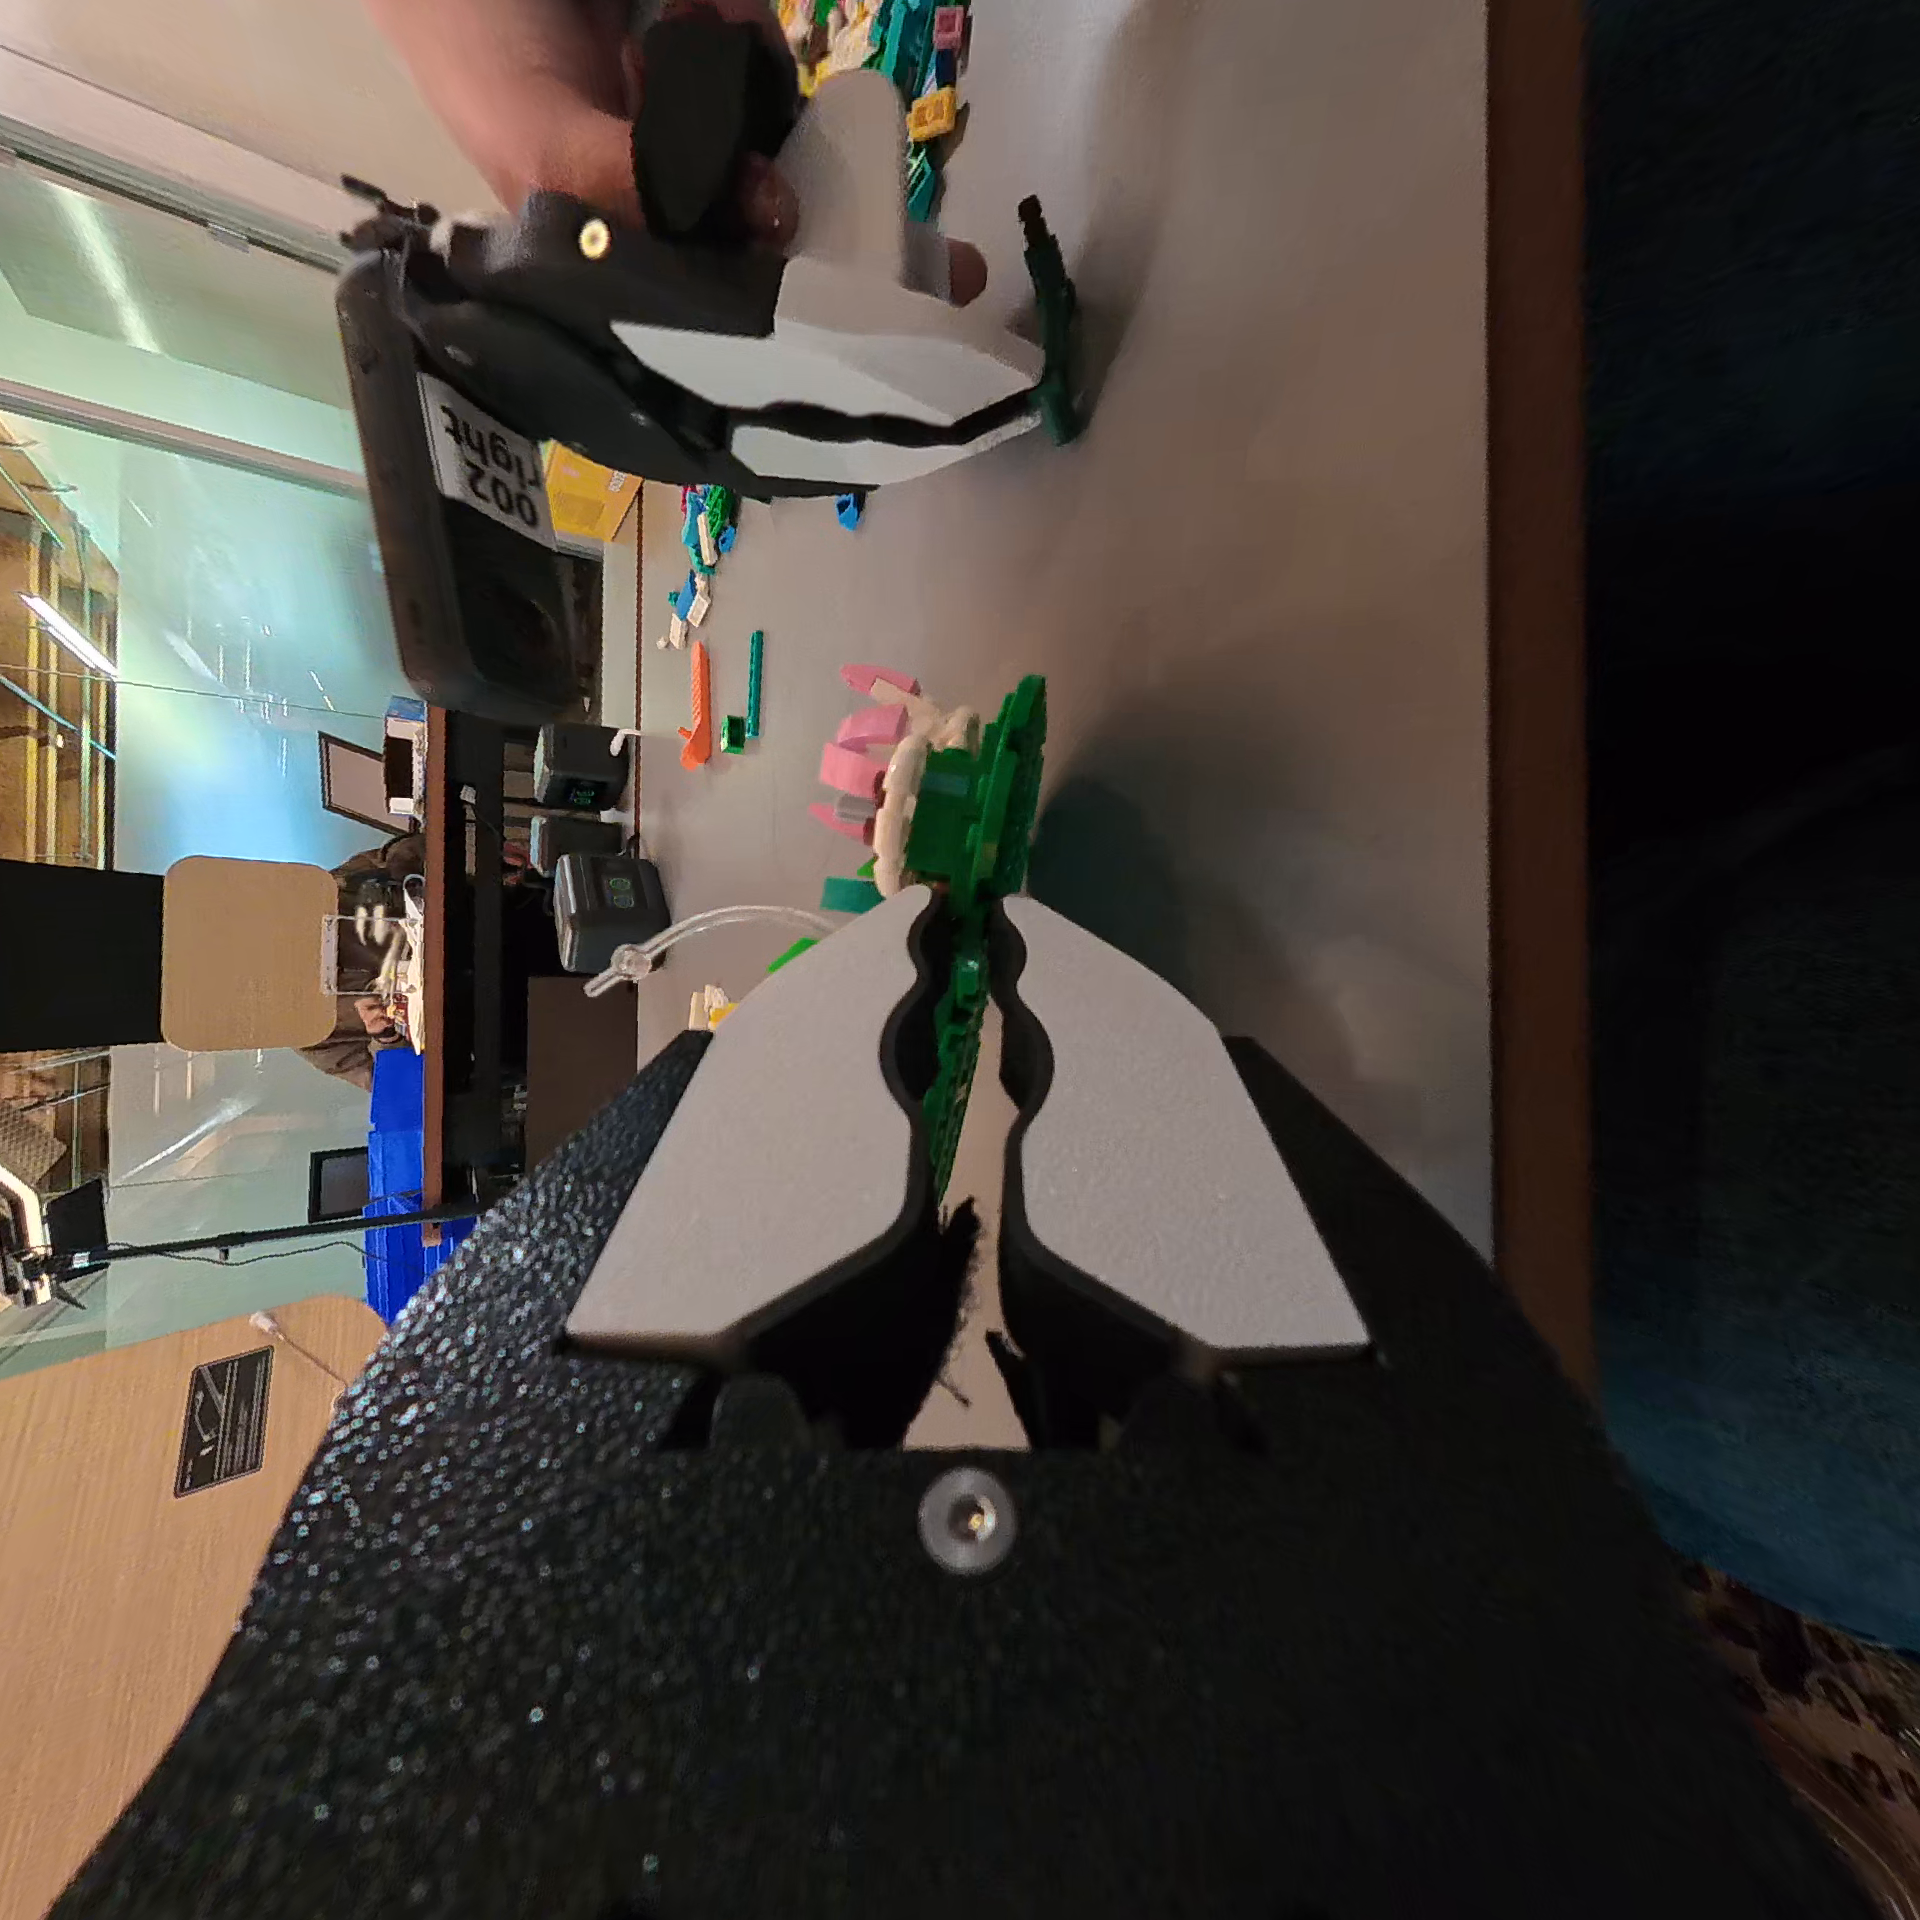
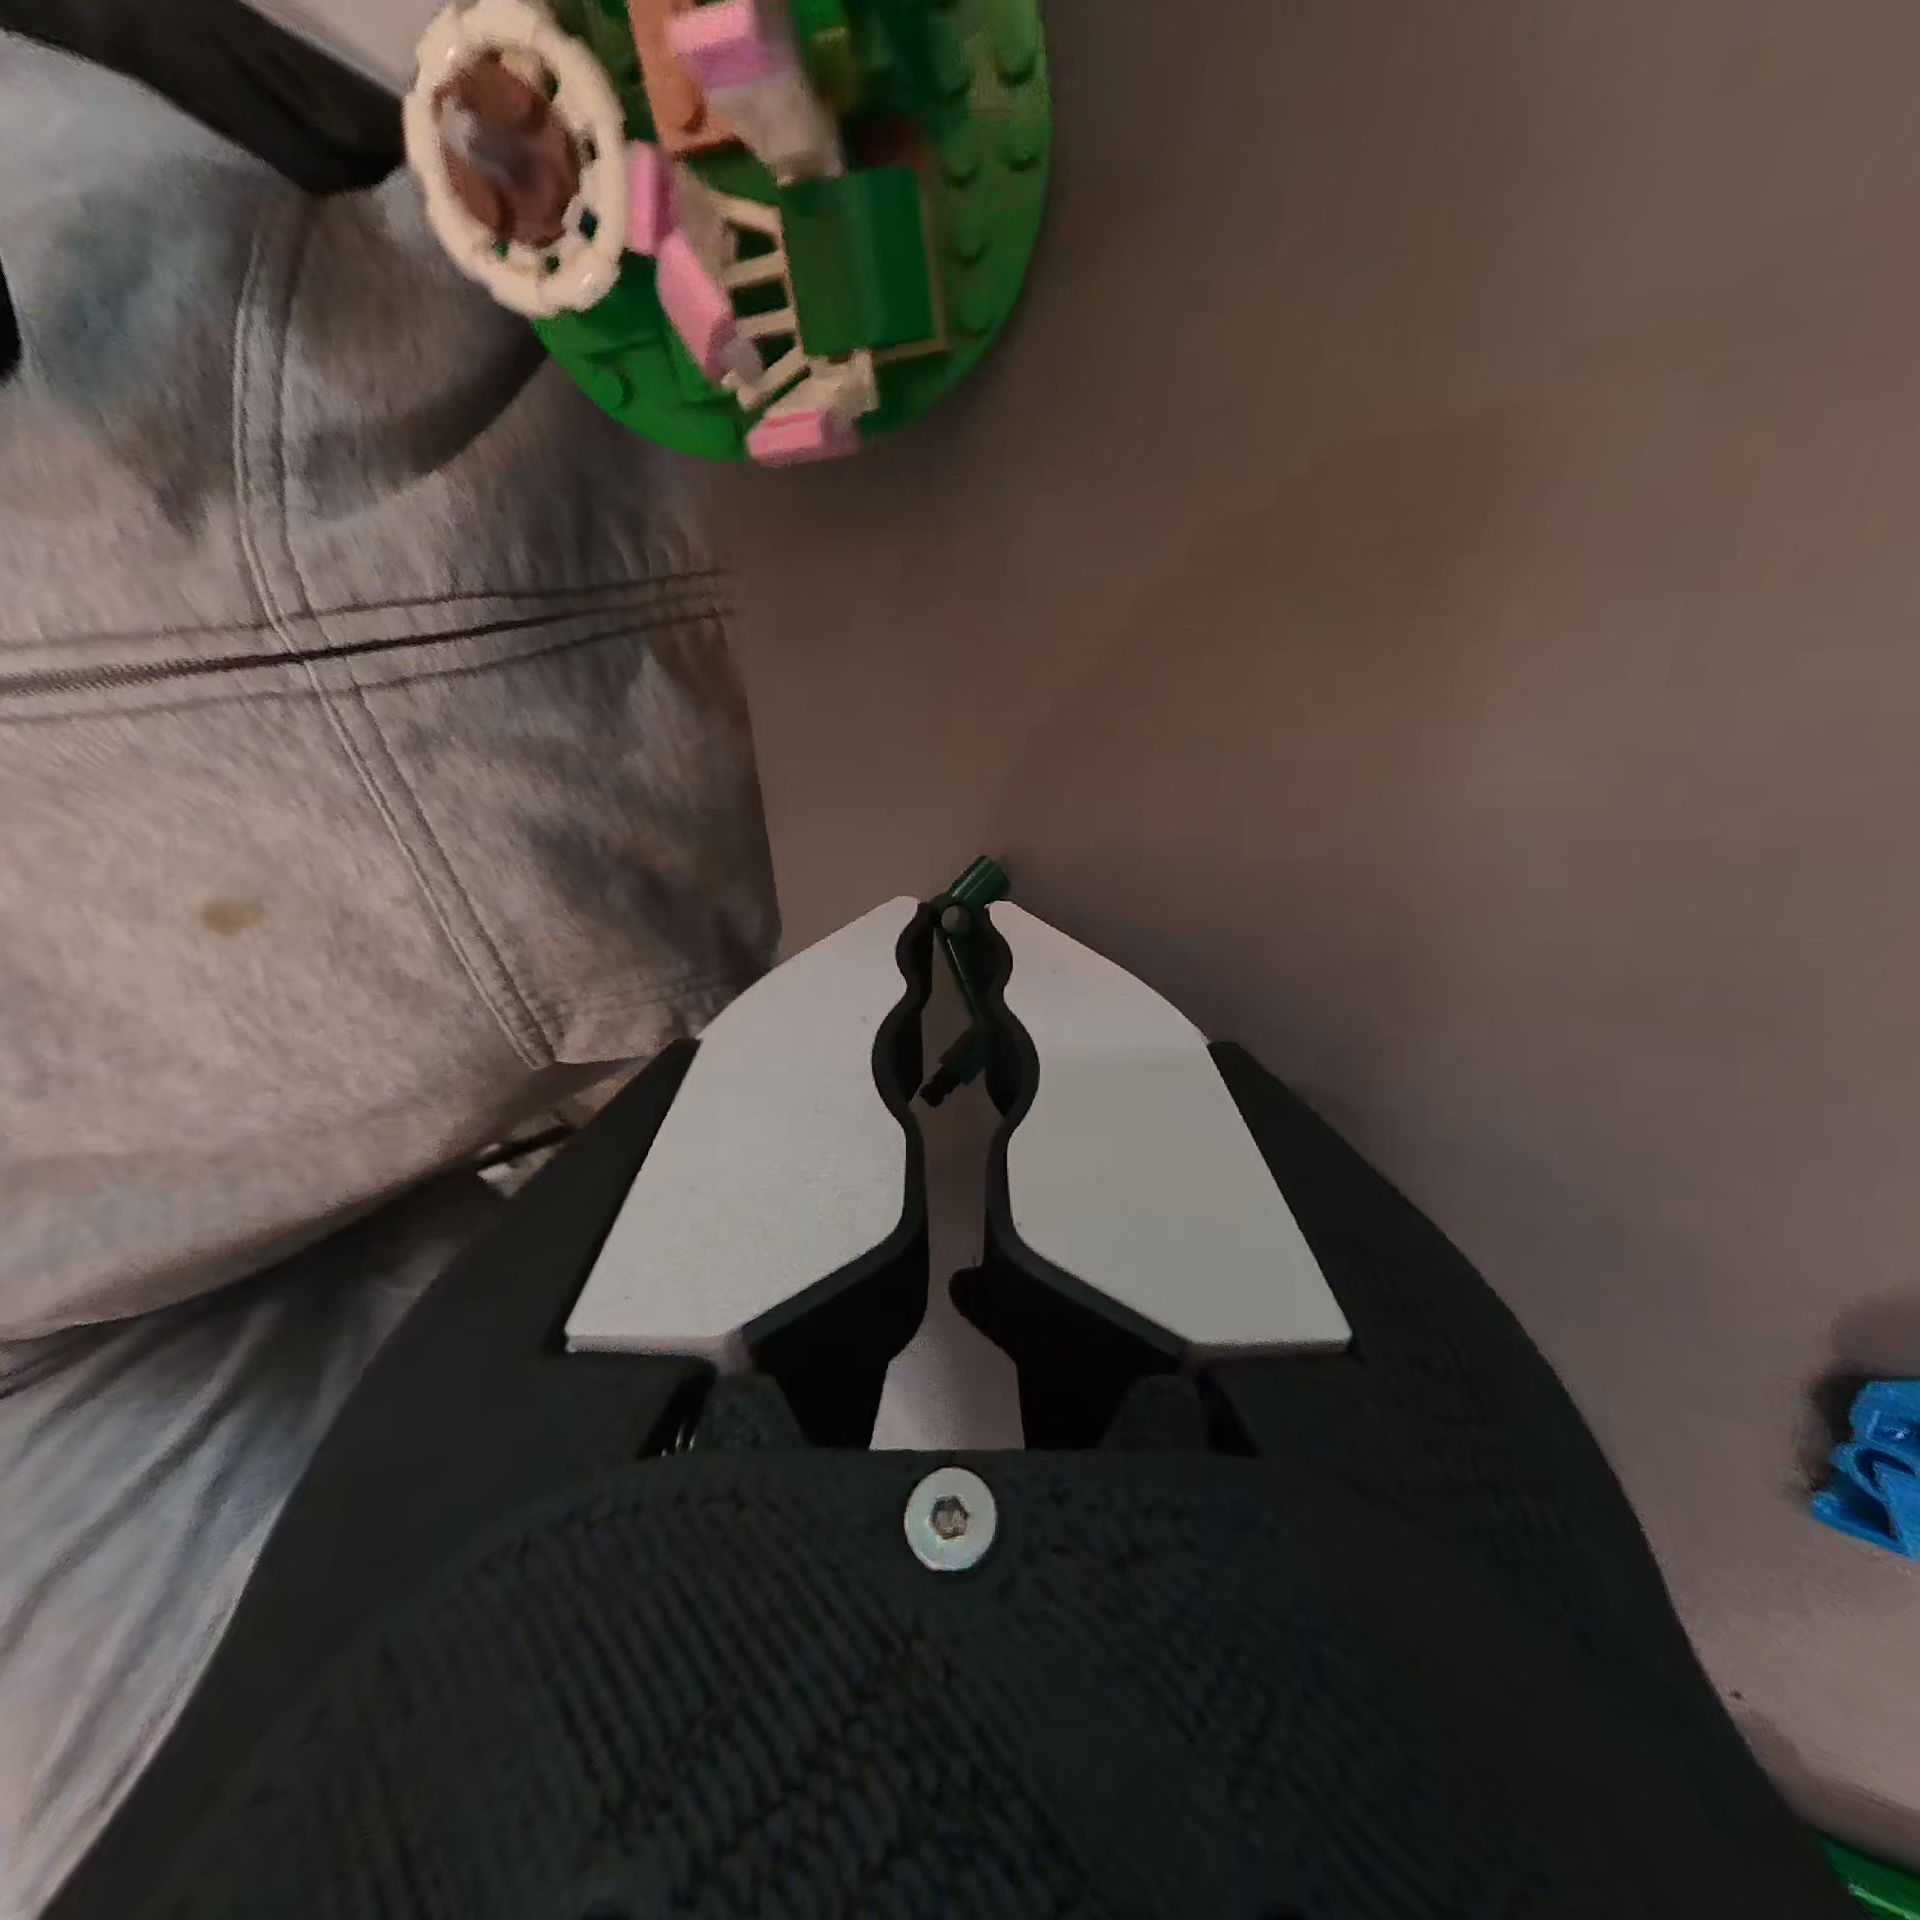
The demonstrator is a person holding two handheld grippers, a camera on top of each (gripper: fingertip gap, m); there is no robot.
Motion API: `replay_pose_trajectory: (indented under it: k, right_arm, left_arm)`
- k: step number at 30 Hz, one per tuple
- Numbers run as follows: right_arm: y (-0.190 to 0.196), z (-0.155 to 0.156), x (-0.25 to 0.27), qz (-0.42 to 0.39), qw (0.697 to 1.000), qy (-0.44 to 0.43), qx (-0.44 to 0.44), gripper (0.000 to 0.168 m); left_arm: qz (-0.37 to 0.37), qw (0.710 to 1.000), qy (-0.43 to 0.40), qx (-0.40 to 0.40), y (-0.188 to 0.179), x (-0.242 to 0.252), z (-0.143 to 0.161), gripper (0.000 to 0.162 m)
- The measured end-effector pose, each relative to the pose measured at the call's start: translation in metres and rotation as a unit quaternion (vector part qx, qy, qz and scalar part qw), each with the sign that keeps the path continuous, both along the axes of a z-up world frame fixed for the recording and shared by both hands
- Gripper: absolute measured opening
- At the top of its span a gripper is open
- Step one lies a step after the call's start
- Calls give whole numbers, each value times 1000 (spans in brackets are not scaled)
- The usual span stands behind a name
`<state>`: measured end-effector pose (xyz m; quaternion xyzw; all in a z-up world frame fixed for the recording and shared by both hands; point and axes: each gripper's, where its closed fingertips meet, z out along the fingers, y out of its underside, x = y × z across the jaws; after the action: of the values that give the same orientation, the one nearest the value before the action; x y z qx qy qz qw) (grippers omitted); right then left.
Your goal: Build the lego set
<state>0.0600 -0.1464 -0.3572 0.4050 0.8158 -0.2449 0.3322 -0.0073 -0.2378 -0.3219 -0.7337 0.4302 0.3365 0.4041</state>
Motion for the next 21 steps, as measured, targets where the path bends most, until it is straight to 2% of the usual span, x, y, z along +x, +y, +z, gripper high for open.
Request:
replay_pose_trajectory:
  k: [5,9,16,18,21]
  right_arm:
    - [3,0,-1,-27,998,-52,15,6]
    - [10,-1,-5,-14,999,-6,45,7]
    - [25,-4,-13,-8,984,151,91,7]
    - [24,-2,-10,-20,984,159,75,7]
    - [18,4,3,-38,991,122,28,7]
  left_arm:
    - [-5,1000,-2,-1,1,2,0,7]
    - [-5,1000,-4,-1,1,2,-1,7]
    - [-7,1000,-6,-1,1,2,-2,7]
    - [-8,1000,-6,-2,2,3,-2,7]
    - [-11,1000,-6,-2,2,5,-2,7]
